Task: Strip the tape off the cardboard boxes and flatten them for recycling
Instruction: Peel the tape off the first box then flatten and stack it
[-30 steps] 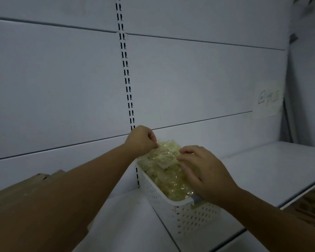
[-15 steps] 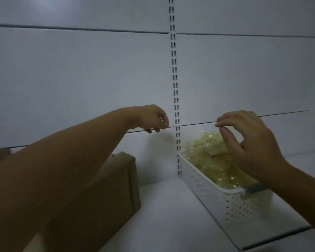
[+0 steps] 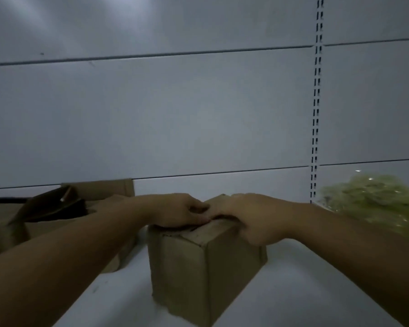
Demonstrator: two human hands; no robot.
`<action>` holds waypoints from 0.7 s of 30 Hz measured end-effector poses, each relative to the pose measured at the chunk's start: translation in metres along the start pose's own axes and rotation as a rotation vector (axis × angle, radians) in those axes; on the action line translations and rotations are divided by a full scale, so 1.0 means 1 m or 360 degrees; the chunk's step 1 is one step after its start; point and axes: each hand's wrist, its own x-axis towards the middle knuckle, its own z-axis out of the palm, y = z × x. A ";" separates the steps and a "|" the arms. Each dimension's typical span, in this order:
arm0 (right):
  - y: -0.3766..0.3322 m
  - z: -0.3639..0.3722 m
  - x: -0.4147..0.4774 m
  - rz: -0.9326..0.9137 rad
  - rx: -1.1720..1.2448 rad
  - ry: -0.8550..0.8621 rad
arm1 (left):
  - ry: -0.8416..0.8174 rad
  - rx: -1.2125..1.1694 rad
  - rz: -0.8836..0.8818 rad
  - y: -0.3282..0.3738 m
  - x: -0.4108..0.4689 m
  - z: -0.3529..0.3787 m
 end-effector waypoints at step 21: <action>0.026 -0.039 -0.026 0.0381 -0.0214 0.1308 | 0.0834 -0.1655 0.0072 0.012 -0.001 0.014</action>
